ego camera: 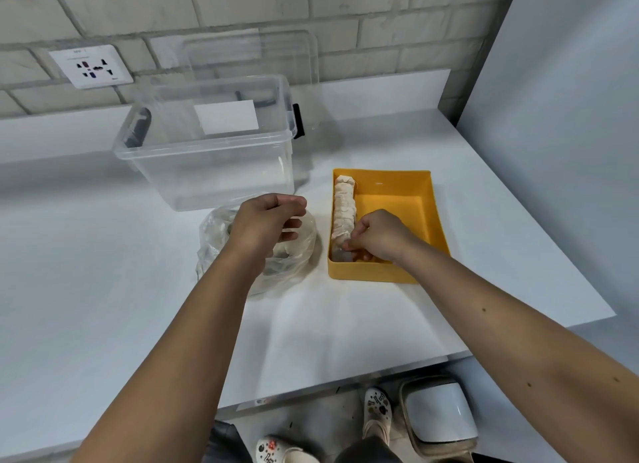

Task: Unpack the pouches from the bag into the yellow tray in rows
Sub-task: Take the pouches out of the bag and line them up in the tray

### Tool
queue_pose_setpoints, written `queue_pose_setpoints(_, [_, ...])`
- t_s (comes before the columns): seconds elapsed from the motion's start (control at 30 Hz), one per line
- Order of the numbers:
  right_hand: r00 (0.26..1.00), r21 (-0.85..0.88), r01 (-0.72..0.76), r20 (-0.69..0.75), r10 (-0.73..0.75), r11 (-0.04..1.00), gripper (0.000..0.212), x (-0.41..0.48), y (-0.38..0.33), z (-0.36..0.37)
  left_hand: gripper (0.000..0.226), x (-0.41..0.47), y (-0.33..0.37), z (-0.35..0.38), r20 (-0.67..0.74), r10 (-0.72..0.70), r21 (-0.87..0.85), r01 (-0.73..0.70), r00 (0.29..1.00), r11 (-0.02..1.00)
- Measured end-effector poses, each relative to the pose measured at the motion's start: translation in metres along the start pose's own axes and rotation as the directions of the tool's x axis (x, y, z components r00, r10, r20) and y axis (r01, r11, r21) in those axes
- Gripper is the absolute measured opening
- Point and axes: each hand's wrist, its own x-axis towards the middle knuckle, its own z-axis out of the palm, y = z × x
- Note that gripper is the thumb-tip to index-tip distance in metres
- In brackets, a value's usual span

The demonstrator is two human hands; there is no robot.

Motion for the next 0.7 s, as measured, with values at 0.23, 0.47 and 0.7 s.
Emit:
queue_pose_setpoints(0.23, [1.0,-0.294,-0.023,-0.025,0.017,0.956,0.035,-0.002,-0.001,-0.001,0.004,-0.003,0.008,-0.01,-0.015,0.062,0.046,-0.061,0.998,0.997])
queue_pose_setpoints(0.47, [0.88,-0.017,0.419,-0.239,-0.41,0.908,0.012,-0.025,-0.059,-0.005,0.004,-0.004,0.023,-0.063,-0.11,0.22,0.221,-0.192,0.969,0.956])
queue_pose_setpoints(0.7, [0.803,-0.215,0.596,0.181,-0.568,0.774,0.017,-0.021,-0.091,0.039,0.01,-0.004,-0.008,-0.07,0.042,0.143,0.525,-0.143,0.989,0.839])
